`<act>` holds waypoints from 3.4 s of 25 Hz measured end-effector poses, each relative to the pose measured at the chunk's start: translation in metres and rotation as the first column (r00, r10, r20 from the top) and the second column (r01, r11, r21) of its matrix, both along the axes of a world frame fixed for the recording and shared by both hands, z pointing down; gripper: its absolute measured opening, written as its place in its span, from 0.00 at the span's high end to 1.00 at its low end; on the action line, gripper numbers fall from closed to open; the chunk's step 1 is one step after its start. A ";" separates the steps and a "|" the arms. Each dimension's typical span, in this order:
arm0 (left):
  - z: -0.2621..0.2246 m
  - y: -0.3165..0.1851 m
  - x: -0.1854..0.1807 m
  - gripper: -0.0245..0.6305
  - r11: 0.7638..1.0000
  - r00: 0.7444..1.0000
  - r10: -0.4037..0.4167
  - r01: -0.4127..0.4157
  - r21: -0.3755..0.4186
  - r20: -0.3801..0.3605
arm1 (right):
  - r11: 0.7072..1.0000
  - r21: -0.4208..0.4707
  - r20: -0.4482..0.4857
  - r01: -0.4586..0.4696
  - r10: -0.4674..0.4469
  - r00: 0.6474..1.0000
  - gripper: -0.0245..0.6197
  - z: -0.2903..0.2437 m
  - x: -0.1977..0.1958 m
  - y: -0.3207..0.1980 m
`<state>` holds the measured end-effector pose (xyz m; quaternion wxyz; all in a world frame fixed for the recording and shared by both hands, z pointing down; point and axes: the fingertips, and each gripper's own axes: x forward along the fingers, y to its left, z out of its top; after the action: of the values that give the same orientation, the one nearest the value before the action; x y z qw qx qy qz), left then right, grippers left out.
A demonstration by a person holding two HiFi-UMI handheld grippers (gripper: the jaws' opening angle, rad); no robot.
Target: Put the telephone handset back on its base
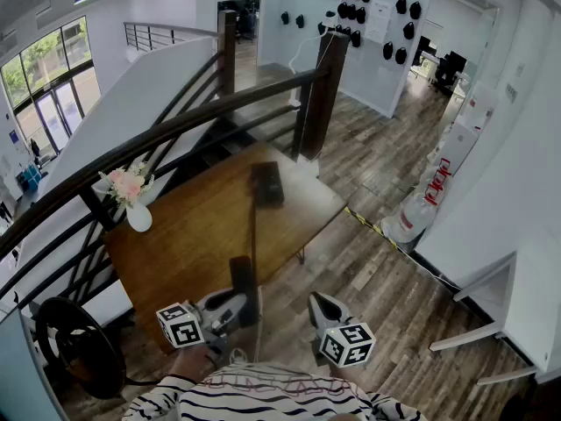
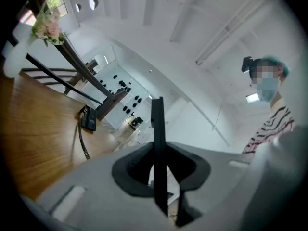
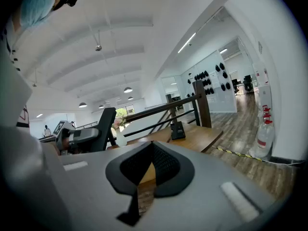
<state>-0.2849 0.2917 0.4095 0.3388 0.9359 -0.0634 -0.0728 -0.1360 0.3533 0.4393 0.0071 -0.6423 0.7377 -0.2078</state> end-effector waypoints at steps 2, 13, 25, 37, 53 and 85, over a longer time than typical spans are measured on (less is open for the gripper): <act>0.003 0.009 0.007 0.85 1.000 1.000 -0.008 0.008 0.008 0.003 | 1.000 0.012 0.001 0.000 0.000 1.000 0.96 0.001 0.008 0.009; 0.020 0.047 0.022 0.85 0.996 0.996 -0.085 0.085 0.002 0.012 | 0.998 0.042 0.011 0.041 -0.042 0.999 0.96 0.010 0.039 0.044; 0.021 -0.049 0.031 0.85 0.998 0.999 -0.031 0.030 -0.053 -0.032 | 1.000 0.021 0.042 -0.005 0.005 0.999 0.96 0.010 0.037 -0.040; 0.014 -0.177 0.035 0.85 0.991 0.991 0.124 -0.126 -0.054 -0.047 | 0.990 0.045 0.034 -0.132 0.130 0.991 0.96 0.002 0.024 -0.160; 0.038 -0.240 0.064 0.85 0.990 0.997 0.077 -0.080 -0.114 -0.032 | 0.997 0.007 0.063 -0.081 0.080 0.995 0.96 0.025 0.061 -0.238; -0.011 -0.352 0.295 0.85 0.991 0.991 -0.130 0.128 0.047 0.023 | 0.923 0.027 0.039 0.384 -0.385 0.922 0.96 0.036 0.292 -0.341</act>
<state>0.0099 -0.0605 0.3986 0.3111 0.9382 -0.1266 -0.0836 0.1559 0.0126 0.4754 -0.0115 -0.4804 0.8509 -0.2123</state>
